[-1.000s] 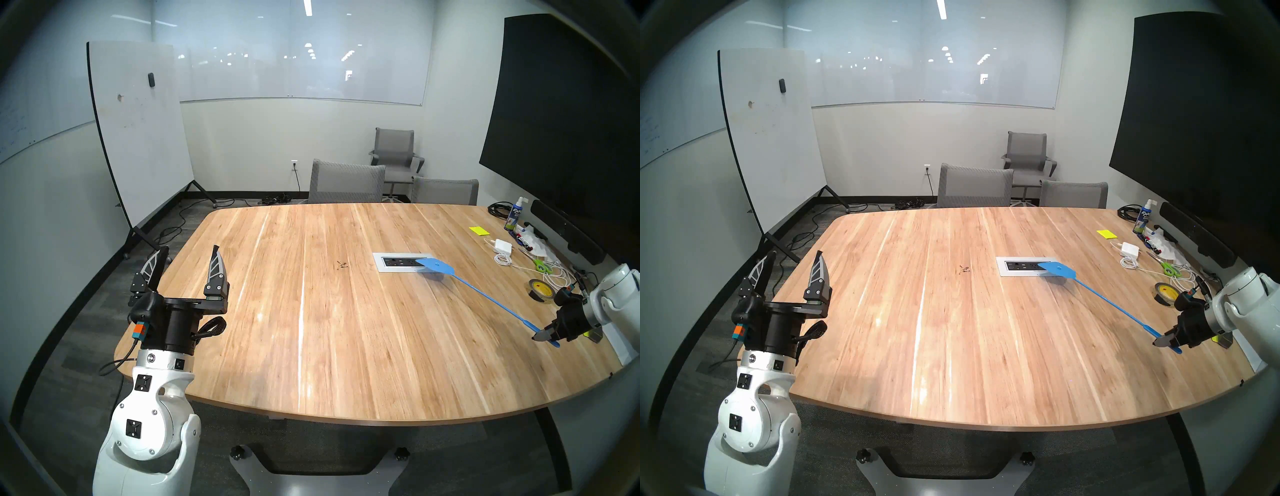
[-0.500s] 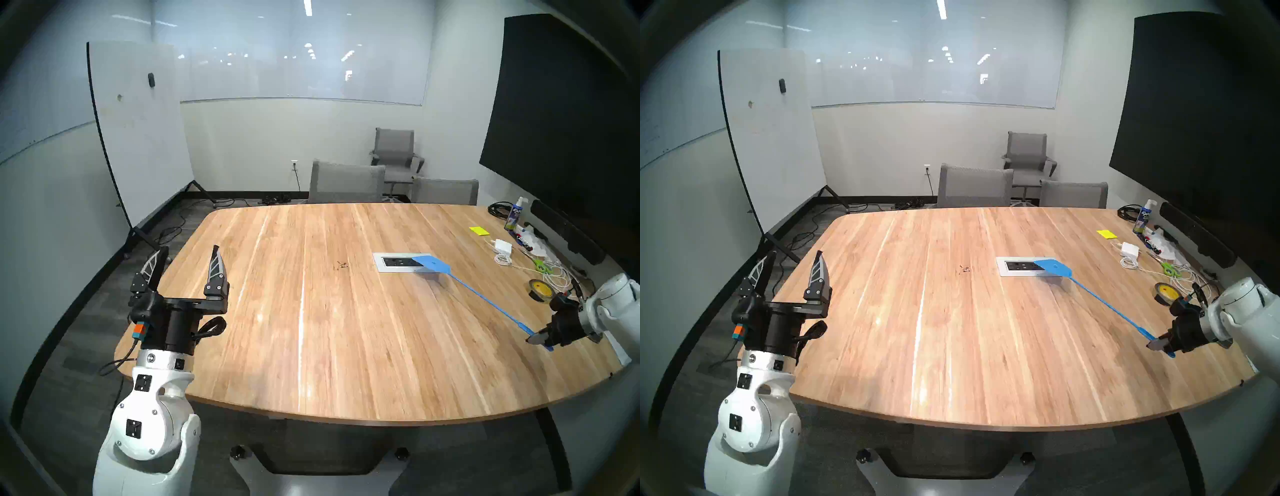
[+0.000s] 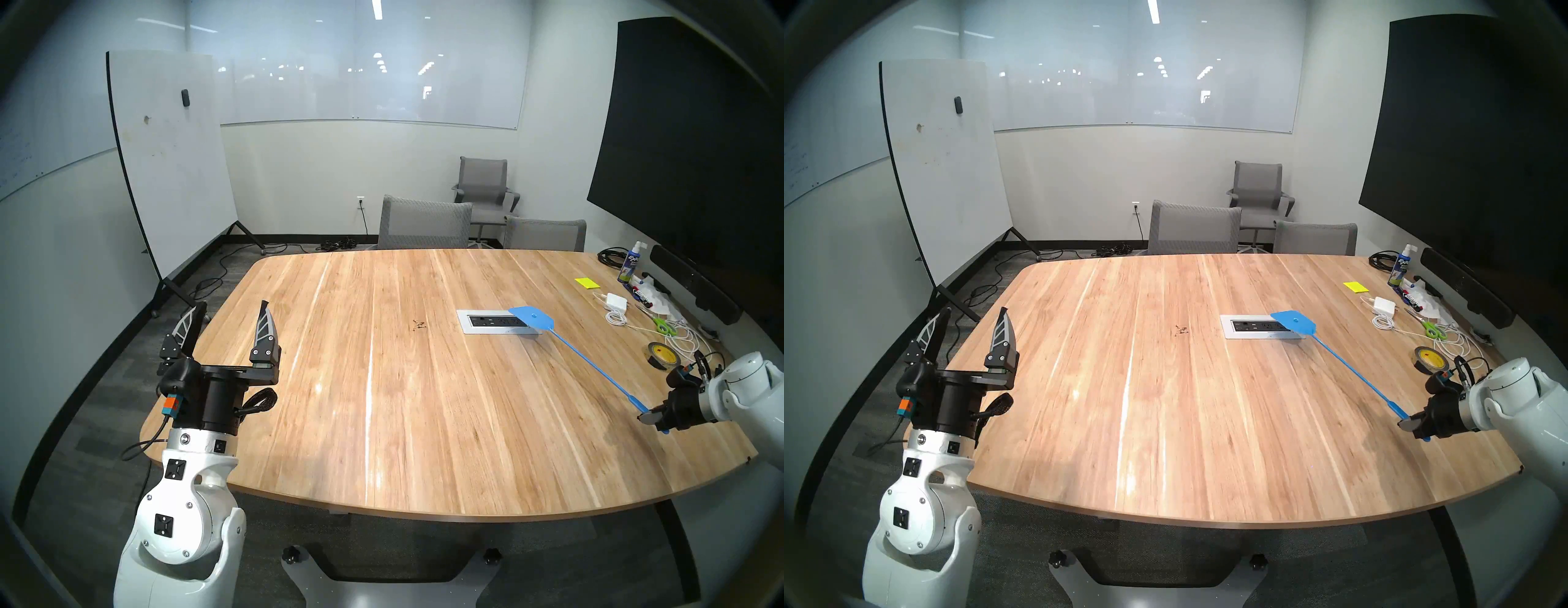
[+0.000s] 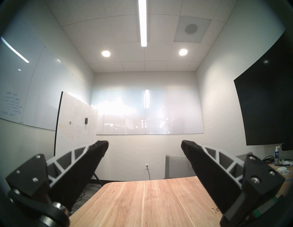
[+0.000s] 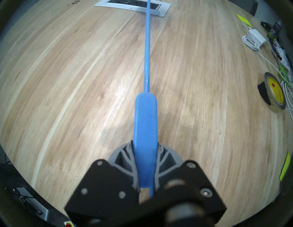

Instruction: Swat a bug on table

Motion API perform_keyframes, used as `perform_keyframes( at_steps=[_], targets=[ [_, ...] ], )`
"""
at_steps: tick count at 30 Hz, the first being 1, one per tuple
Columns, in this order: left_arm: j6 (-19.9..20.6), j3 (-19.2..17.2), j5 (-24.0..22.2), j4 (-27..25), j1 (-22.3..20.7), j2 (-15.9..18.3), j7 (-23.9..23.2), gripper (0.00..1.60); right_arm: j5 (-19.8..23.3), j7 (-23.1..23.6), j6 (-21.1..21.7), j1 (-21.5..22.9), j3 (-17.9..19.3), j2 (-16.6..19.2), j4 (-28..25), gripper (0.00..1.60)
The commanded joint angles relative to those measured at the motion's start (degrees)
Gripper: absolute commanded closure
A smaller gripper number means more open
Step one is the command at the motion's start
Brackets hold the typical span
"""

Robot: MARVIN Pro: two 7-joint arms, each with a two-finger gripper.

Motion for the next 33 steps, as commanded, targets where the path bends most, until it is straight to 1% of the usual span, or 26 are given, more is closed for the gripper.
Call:
perform_keyframes(
  at_steps=[1,7,11,12,17,19,23,26,33],
  targets=[
    [-0.22,0.09,0.03,-1.15,0.08,0.02,-0.07,0.00,-1.54,-5.04,0.69,-5.74,6.29,-4.11,-3.82,1.60],
    [-0.22,0.09,0.03,-1.17,0.09,0.02,-0.07,0.00,-4.25,-9.61,1.76,-10.43,9.86,-8.27,-8.83,1.60],
    [-0.21,0.09,0.03,-1.23,0.15,0.02,-0.07,0.00,-5.89,-12.25,3.03,-13.91,13.59,-11.38,-13.10,1.60],
    [-0.20,0.09,0.03,-1.25,0.16,0.02,-0.07,0.00,-6.05,-12.53,3.13,-14.15,13.98,-11.93,-13.43,1.60],
    [-0.15,0.08,0.03,-1.36,0.25,0.02,-0.07,0.00,-6.58,-13.58,5.70,-17.41,18.43,-15.33,-18.19,1.60],
    [-0.13,0.08,0.03,-1.39,0.28,0.02,-0.07,0.00,-6.05,-13.10,6.89,-17.67,19.40,-16.08,-19.01,1.60],
    [-0.10,0.08,0.03,-1.44,0.32,0.02,-0.07,0.00,-5.53,-12.91,8.55,-17.27,19.95,-16.79,-19.65,1.60],
    [-0.09,0.07,0.02,-1.46,0.34,0.02,-0.07,0.00,-4.80,-12.56,9.42,-16.52,19.64,-16.81,-19.34,1.60],
    [-0.09,0.07,0.02,-1.46,0.35,0.03,-0.07,0.00,-3.22,-12.23,10.06,-14.70,18.63,-16.76,-18.25,1.60]
  ],
)
